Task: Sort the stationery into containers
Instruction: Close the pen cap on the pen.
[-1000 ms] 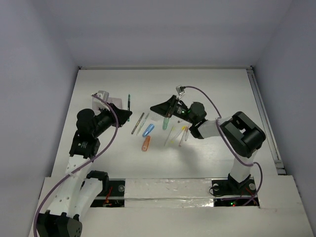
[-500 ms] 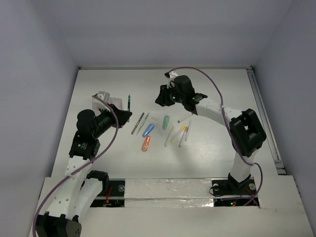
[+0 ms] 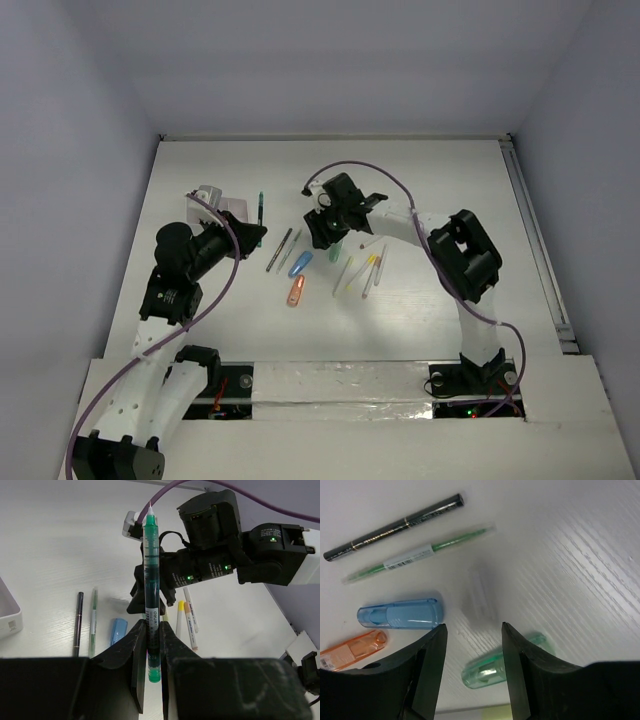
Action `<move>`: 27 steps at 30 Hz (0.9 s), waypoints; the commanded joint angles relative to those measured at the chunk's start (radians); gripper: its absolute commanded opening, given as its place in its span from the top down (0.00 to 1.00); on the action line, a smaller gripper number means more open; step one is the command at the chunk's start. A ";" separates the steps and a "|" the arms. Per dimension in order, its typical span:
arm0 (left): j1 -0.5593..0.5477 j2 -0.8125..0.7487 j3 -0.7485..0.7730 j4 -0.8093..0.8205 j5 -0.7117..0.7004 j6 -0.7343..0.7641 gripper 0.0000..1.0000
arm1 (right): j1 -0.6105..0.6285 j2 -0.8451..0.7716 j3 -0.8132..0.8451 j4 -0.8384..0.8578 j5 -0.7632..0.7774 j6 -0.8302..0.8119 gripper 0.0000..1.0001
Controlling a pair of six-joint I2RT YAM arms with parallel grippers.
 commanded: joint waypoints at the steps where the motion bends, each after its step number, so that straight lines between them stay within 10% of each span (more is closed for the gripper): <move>1: -0.005 -0.015 0.053 0.023 -0.004 0.016 1.00 | 0.034 0.017 0.082 -0.007 0.019 -0.064 0.46; 27: -0.005 -0.023 0.054 0.018 -0.004 0.019 1.00 | 0.086 0.144 0.185 -0.003 0.252 -0.131 0.58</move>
